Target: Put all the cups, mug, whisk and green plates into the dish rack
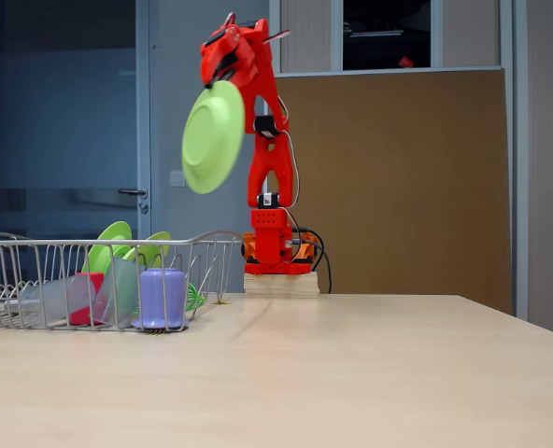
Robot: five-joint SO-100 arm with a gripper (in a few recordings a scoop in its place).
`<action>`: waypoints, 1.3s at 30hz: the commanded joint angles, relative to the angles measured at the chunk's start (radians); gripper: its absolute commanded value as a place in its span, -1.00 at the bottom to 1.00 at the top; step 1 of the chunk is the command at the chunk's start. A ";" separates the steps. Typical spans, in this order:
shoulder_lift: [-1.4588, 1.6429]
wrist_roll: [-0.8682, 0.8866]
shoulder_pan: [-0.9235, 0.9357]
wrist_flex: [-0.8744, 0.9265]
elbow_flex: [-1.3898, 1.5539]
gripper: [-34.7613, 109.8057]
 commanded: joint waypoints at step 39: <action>0.785 0.067 0.307 -0.588 1.402 -0.53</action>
